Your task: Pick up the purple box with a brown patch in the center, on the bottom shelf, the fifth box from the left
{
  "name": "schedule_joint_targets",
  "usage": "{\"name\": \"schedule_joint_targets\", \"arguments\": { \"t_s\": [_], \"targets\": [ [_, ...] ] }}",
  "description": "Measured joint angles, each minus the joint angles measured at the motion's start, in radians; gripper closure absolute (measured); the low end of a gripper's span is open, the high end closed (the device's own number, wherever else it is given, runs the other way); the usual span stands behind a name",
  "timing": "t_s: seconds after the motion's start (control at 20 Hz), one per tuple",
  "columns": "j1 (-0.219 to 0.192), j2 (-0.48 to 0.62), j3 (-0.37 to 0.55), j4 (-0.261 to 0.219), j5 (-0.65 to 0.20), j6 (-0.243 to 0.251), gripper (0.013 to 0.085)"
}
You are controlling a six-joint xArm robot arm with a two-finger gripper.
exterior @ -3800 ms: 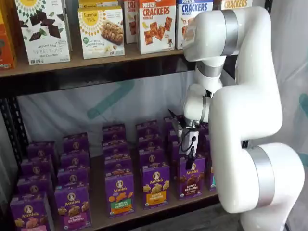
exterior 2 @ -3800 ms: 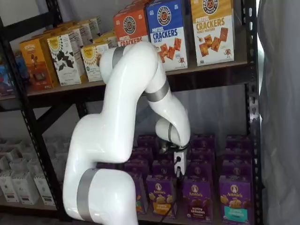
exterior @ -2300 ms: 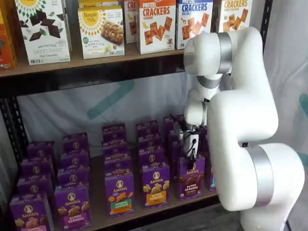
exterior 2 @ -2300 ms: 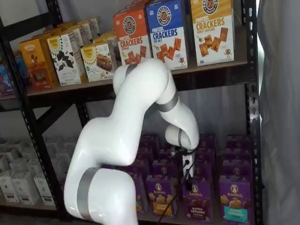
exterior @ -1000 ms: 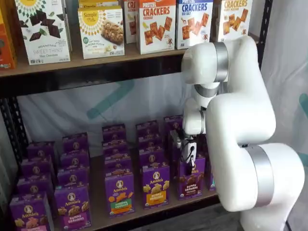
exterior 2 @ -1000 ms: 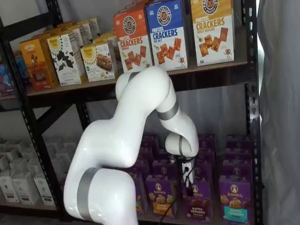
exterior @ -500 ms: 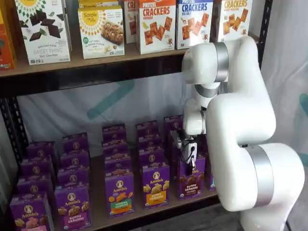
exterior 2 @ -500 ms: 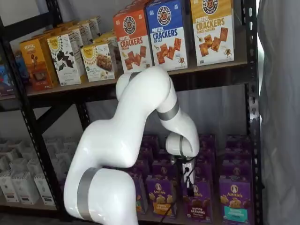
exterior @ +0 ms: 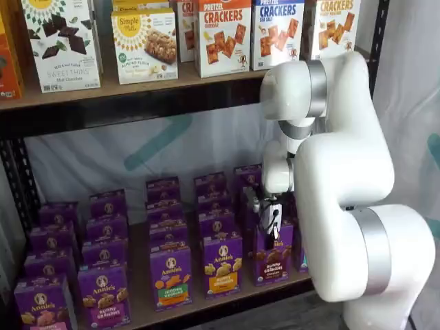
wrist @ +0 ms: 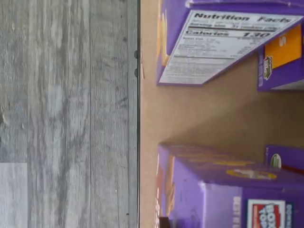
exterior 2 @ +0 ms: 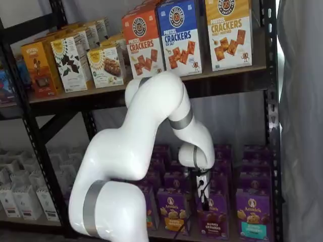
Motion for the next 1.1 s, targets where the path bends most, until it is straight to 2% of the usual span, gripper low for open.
{"name": "schedule_joint_targets", "arguments": {
  "t_s": [0.15,0.2,0.35,0.9,1.1],
  "targets": [
    [-0.001,-0.004,0.005,-0.004,0.001,0.002,0.0570],
    [-0.001,-0.005,0.007,-0.004,0.000,0.002,0.0610],
    [-0.002,-0.008,0.010,-0.014,0.006,0.011,0.0610],
    [0.006,-0.053,0.071,0.022,0.005,-0.015,0.0610],
    [0.007,-0.079,0.112,0.004,-0.006,0.002,0.0610]
  ]
}}
